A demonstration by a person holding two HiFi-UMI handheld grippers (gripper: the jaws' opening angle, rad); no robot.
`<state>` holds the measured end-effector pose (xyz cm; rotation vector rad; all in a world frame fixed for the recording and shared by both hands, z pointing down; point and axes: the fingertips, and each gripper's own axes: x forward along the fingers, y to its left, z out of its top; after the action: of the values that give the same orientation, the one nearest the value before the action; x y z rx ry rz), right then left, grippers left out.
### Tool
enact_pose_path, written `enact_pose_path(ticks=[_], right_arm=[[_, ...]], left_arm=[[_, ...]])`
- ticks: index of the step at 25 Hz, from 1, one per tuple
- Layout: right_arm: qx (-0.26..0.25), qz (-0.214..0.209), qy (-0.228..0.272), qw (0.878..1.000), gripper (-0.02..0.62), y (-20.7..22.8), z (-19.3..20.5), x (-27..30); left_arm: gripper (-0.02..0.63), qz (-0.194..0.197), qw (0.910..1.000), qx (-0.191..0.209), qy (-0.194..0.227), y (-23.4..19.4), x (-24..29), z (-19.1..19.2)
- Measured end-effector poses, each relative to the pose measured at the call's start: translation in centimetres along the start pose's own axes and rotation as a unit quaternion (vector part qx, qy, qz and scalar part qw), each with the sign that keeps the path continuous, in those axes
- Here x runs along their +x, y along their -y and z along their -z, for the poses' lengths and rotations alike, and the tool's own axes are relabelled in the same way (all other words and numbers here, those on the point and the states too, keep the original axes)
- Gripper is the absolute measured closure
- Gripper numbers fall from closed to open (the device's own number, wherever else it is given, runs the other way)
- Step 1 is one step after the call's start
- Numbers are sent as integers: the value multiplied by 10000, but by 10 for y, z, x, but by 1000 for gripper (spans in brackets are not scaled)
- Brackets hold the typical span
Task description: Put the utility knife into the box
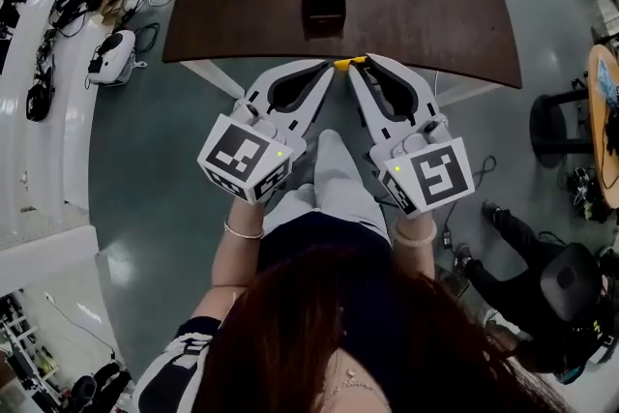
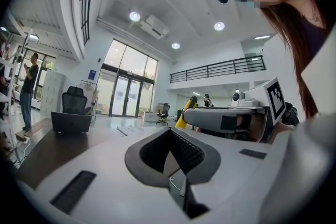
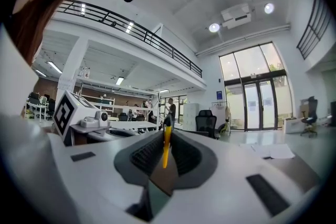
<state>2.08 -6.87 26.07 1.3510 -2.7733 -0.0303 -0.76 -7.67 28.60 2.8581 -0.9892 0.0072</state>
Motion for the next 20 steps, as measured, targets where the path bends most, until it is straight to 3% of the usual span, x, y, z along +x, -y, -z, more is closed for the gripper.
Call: enact_pose_path(ticks=[10,15,20], right_arm=[[31,-324,24,9995,541,104,1,70],[120,-459,-10,9989,541,123,9,105],[114,-438,-86,9989,541,134,10,138]], left_arm=[[606,-389,9992,6,17,-68,95,-12],[606,-619,9981,-21,-51,-106,107,-10],[605,-599,9982,-51,-73,-138,120,-12]])
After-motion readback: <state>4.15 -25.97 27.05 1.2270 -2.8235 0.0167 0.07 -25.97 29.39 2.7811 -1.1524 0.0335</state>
